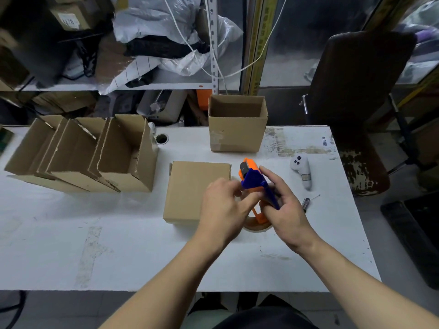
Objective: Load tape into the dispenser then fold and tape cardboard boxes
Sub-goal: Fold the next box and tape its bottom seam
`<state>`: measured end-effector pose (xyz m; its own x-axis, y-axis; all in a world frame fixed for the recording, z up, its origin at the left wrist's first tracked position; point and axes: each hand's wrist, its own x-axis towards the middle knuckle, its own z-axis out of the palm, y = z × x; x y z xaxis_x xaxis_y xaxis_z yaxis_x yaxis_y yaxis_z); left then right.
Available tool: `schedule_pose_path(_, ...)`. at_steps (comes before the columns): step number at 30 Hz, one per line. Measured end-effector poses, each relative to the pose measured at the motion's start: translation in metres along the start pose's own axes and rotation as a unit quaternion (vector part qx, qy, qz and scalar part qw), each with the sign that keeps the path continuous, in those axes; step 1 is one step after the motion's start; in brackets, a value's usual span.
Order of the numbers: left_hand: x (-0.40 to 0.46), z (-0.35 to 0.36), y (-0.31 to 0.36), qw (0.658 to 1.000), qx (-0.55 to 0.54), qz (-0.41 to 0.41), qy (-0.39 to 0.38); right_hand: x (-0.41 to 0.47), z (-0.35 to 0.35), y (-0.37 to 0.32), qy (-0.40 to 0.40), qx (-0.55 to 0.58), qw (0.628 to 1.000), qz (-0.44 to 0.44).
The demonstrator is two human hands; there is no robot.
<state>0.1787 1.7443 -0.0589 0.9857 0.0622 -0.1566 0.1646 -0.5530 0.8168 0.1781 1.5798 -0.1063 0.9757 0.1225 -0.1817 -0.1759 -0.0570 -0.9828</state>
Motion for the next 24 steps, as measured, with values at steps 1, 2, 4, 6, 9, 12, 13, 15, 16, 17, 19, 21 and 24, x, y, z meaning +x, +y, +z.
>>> schedule_pose_path(1, 0.0, 0.003, -0.001, 1.0, -0.009, 0.002, 0.005, 0.0, -0.001, 0.001, 0.005, -0.011, 1.0, -0.002)
schedule_pose_path(2, -0.001, 0.005, -0.001, 1.0, -0.028, 0.001, 0.01, 0.0, -0.002, 0.002, 0.01, -0.019, 1.0, -0.004)
schedule_pose_path(4, -0.003, 0.007, -0.001, 0.998, -0.066, -0.007, 0.011, -0.002, -0.003, 0.001, 0.012, -0.027, 1.0, -0.006)
schedule_pose_path(6, -0.002, 0.007, -0.002, 0.994, -0.107, -0.011, 0.004, -0.003, -0.002, 0.001, 0.012, -0.028, 1.0, 0.0)
schedule_pose_path(9, -0.003, 0.006, -0.002, 0.986, -0.159, -0.039, -0.016, -0.004, -0.003, 0.002, 0.018, -0.013, 1.0, 0.015)
schedule_pose_path(12, -0.003, 0.004, -0.001, 0.97, -0.225, -0.078, -0.059, -0.002, -0.005, 0.005, 0.013, 0.019, 0.999, 0.033)
schedule_pose_path(13, -0.003, 0.003, 0.0, 0.967, -0.229, -0.084, -0.071, -0.002, -0.006, 0.005, 0.012, 0.028, 0.999, 0.038)
schedule_pose_path(15, -0.002, 0.003, -0.002, 0.975, -0.191, -0.081, -0.079, -0.002, -0.009, 0.008, 0.015, 0.039, 0.998, 0.042)
schedule_pose_path(16, 0.0, 0.004, -0.005, 0.98, -0.163, -0.078, -0.078, -0.002, -0.009, 0.009, 0.018, 0.043, 0.998, 0.043)
schedule_pose_path(17, 0.002, 0.005, -0.008, 0.983, -0.145, -0.079, -0.075, -0.002, -0.01, 0.01, 0.019, 0.053, 0.997, 0.044)
schedule_pose_path(19, 0.004, 0.007, -0.014, 0.983, -0.151, -0.082, -0.061, 0.0, -0.011, 0.012, 0.022, 0.096, 0.994, 0.053)
schedule_pose_path(21, 0.005, 0.007, -0.02, 0.976, -0.193, -0.095, -0.031, 0.003, -0.013, 0.011, 0.018, 0.175, 0.982, 0.07)
schedule_pose_path(24, 0.007, 0.005, -0.03, 0.972, -0.214, -0.098, 0.021, 0.007, -0.015, 0.003, 0.009, 0.289, 0.95, 0.115)
